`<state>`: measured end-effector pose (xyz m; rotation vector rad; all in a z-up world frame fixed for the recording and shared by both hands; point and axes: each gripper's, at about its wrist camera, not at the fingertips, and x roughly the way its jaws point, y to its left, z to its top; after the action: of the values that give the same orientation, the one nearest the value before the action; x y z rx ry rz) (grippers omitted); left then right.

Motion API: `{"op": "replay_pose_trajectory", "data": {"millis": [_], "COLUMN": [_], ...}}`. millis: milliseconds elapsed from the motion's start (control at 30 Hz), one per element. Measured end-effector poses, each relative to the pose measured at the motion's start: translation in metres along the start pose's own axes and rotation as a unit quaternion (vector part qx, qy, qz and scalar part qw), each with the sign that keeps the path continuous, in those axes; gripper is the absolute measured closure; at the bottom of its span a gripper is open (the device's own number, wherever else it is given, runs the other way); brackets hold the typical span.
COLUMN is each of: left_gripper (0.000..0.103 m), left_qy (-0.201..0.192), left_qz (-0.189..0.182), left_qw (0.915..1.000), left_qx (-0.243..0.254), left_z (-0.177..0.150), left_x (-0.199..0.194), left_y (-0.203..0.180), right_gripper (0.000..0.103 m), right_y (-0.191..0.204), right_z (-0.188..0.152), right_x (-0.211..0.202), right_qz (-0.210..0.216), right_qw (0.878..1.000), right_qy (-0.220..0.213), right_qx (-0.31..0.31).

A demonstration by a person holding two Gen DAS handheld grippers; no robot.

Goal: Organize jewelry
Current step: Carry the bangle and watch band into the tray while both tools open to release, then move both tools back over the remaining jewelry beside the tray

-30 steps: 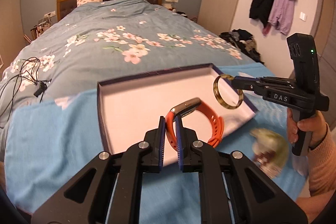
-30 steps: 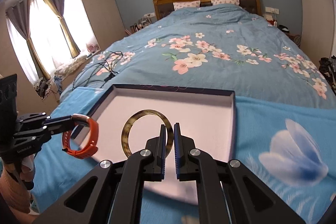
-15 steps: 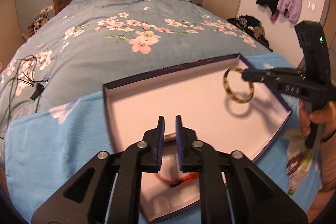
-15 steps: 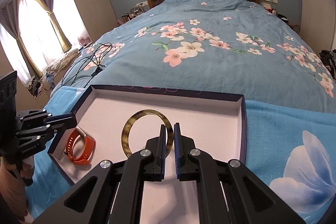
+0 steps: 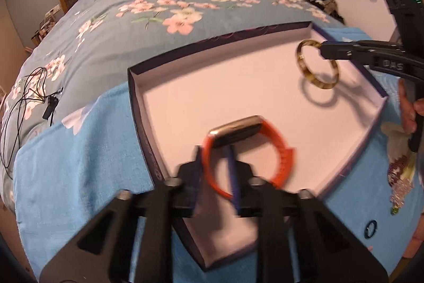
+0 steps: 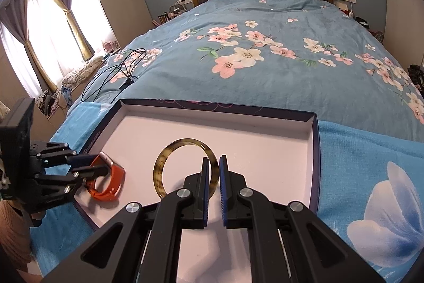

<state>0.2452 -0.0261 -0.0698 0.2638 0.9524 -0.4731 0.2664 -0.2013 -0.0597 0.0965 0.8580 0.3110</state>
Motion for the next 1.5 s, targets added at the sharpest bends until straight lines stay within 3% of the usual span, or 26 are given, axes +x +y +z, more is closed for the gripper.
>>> {"op": "replay_pose_trajectory", "data": {"millis": [333,600,867,967,1000,1033,1267,1333,1500], "left_gripper": [0.096,0.095,0.095,0.088,0.078,0.072,0.06,0.053,0.049], "left_qy": [-0.018,-0.001,0.015,0.018,0.015,0.009,-0.077,-0.108,-0.142], "left_qz": [0.003,0.0,0.004,0.003,0.005,0.008,0.044,0.042,0.025], "left_qw": [0.9986,0.9952,0.9914,0.9904,0.9903,0.99,0.9902,0.989,0.9871], "left_qx": [-0.05,-0.098,-0.13,-0.137,-0.138,-0.14,-0.107,-0.091,-0.069], "left_z": [0.05,0.084,0.095,0.095,0.095,0.094,0.075,0.06,0.021], "left_x": [0.011,0.041,0.06,0.063,0.062,0.058,-0.004,-0.031,-0.078], "left_y": [0.002,0.01,0.017,0.018,0.018,0.018,0.005,-0.004,-0.022], "right_gripper": [0.097,0.097,0.095,0.086,0.085,0.084,0.073,0.069,0.069], "right_y": [-0.008,-0.012,-0.014,-0.014,-0.012,-0.011,0.007,0.014,0.019], "right_z": [0.017,0.03,0.038,0.039,0.038,0.037,0.016,0.003,-0.039], "right_x": [0.014,0.034,0.045,0.043,0.039,0.034,-0.037,-0.058,-0.093], "right_qz": [-0.02,-0.046,-0.061,-0.06,-0.061,-0.06,-0.002,0.005,0.015], "right_qw": [1.0,0.998,0.997,0.997,0.997,0.998,0.999,0.998,0.997], "right_qy": [0.008,0.031,0.047,0.043,0.035,0.028,-0.037,-0.049,-0.044], "right_qx": [0.013,0.019,0.025,0.029,0.027,0.024,-0.014,-0.037,-0.058]}}
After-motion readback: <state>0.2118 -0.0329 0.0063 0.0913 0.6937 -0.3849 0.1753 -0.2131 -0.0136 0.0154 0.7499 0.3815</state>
